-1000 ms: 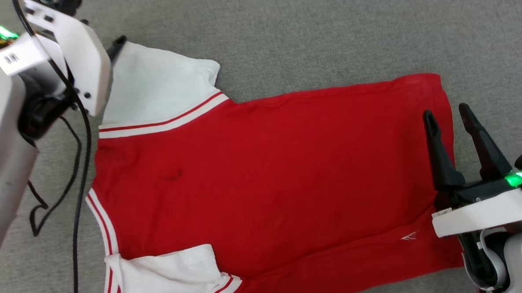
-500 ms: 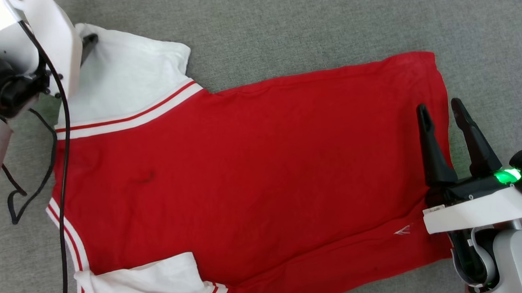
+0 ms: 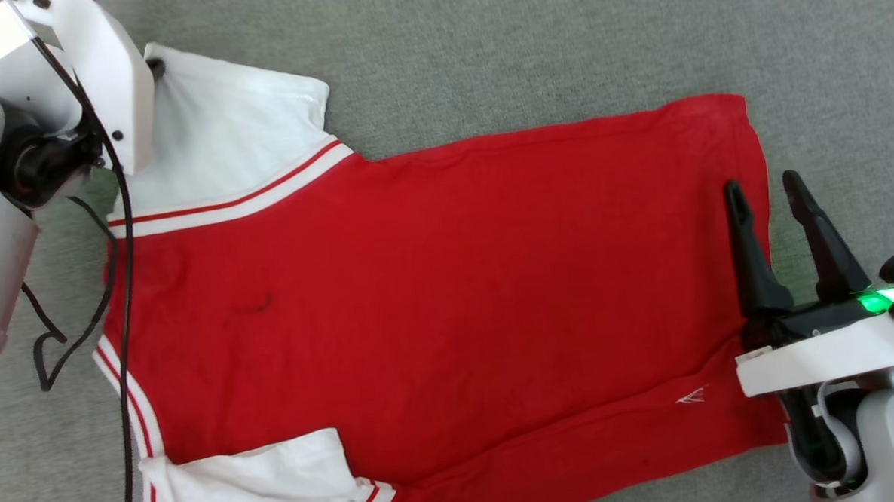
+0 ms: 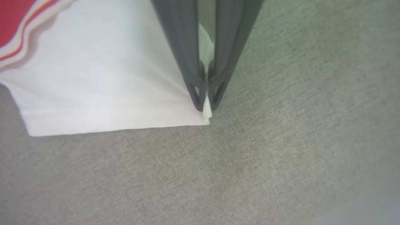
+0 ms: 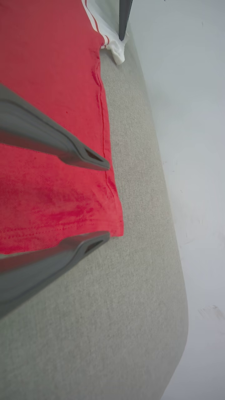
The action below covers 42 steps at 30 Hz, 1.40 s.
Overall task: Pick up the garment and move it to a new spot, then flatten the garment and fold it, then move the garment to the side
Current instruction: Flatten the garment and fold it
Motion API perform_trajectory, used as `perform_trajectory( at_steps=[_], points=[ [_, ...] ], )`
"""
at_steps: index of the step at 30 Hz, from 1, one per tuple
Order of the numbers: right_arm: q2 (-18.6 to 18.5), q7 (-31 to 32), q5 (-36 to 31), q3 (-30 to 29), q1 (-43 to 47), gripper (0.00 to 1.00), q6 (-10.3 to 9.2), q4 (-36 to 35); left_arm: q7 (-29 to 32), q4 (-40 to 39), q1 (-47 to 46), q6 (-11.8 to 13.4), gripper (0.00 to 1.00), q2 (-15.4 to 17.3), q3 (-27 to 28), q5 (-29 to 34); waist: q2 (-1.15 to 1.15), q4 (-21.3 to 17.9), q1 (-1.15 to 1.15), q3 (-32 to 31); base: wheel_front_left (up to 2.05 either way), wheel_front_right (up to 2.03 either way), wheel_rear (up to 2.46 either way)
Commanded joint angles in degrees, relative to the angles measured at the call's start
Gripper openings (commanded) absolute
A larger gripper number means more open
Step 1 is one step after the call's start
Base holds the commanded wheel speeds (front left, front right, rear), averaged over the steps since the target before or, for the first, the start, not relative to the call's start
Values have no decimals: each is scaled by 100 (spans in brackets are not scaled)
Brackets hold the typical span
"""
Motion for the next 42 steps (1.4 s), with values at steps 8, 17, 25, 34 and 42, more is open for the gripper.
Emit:
perform_trajectory(
  at_steps=[8, 17, 25, 34, 42],
  points=[
    [-580, 915, -59, -101, -146, 100, -5, 95, -630, -200, 518, 81, 0, -109, 192, -250, 0, 363, 0, -639, 0, 0, 0],
    [-1293, 2888, 397, -26, -599, 100, -5, 286, -906, -1163, 1209, 233, 0, 44, 163, -291, 0, 691, 0, -991, 0, 0, 0],
    [-2038, 4659, 695, 73, -1311, 100, -6, 856, -789, -2605, 1801, 607, 0, 289, 95, -288, 0, 1059, 0, -937, 0, 0, 0],
    [-2303, 5439, 587, 362, -1976, 100, -5, 1418, -825, -3680, 2137, 967, 0, 426, 61, -174, 0, 1341, 0, -708, 0, 0, 0],
    [-2417, 5488, 403, 769, -2180, 100, -5, 1863, -903, -4071, 2252, 1090, 0, 411, 26, -92, 0, 1523, 0, -513, 0, 0, 0]
  ],
)
